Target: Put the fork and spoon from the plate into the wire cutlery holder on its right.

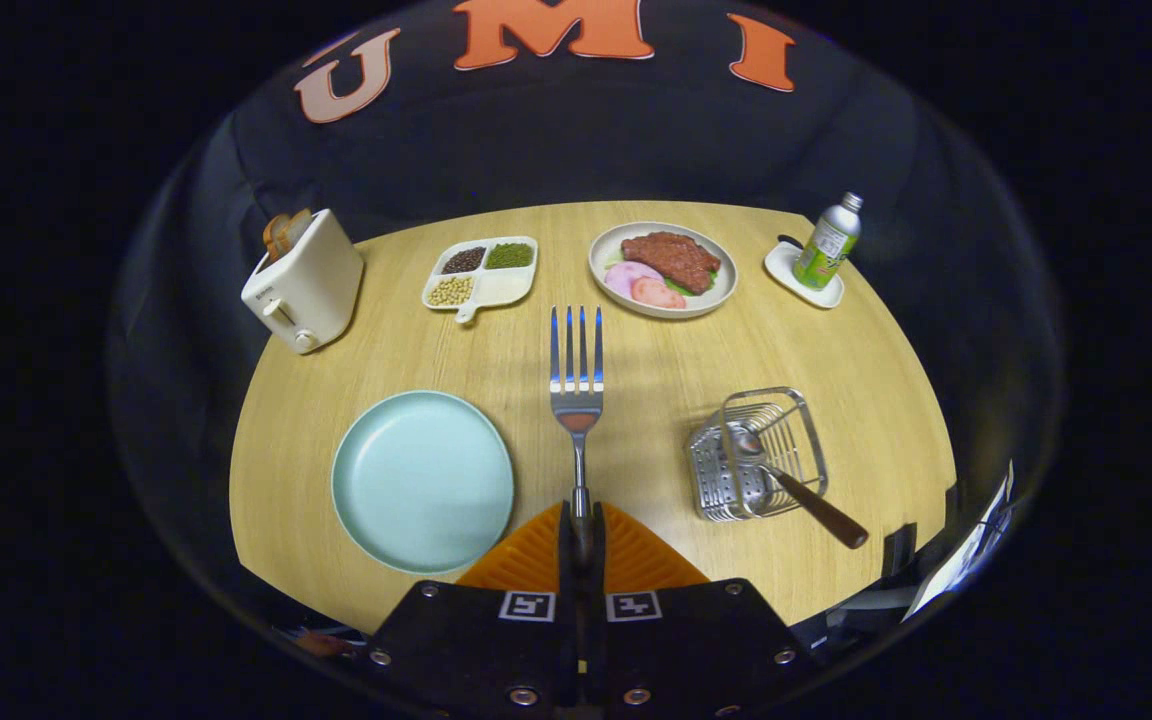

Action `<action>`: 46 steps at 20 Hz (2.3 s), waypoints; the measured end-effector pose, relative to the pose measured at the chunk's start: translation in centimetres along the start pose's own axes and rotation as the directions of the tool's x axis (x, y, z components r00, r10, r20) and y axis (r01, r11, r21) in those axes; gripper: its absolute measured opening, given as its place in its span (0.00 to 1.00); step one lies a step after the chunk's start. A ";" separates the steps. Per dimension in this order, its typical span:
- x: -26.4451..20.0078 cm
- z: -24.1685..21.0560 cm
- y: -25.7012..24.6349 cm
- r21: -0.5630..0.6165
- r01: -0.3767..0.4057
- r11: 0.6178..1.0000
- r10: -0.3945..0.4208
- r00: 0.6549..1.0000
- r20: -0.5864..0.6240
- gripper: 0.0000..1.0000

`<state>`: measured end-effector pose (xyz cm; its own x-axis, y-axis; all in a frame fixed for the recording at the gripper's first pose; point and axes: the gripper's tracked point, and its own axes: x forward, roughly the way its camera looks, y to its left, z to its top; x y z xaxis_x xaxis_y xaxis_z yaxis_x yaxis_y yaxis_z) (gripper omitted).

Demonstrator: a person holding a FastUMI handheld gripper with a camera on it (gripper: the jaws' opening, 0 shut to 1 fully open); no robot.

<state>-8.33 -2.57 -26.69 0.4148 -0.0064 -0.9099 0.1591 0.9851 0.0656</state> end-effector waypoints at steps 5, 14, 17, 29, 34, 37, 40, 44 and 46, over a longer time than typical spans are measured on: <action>-0.9 -1.4 -5.4 0.049 0.042 0.998 -0.041 0.999 -0.026 0.04; -0.5 -2.9 -10.0 0.039 0.049 0.998 -0.045 0.996 -0.079 0.04; 0.0 -2.7 -10.7 0.036 0.042 0.998 -0.039 0.995 -0.088 0.05; -1.1 3.0 -11.4 -0.031 0.019 0.999 -0.017 0.997 0.072 0.11; -4.8 10.4 -10.3 0.002 -0.029 1.000 0.026 0.929 0.370 0.13; -8.7 15.1 -10.3 0.005 -0.015 1.000 0.010 0.825 0.564 0.26; -13.7 18.9 -9.6 -0.005 -0.016 1.000 0.015 0.694 0.720 0.31; -19.2 22.1 -8.5 -0.019 0.007 1.000 0.012 0.529 0.848 0.69; -20.9 22.9 -7.6 -0.025 -0.015 1.000 0.029 0.487 0.873 0.83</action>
<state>2.34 -13.83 1.20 0.9886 -0.1247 -0.0838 0.1306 0.9890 0.0692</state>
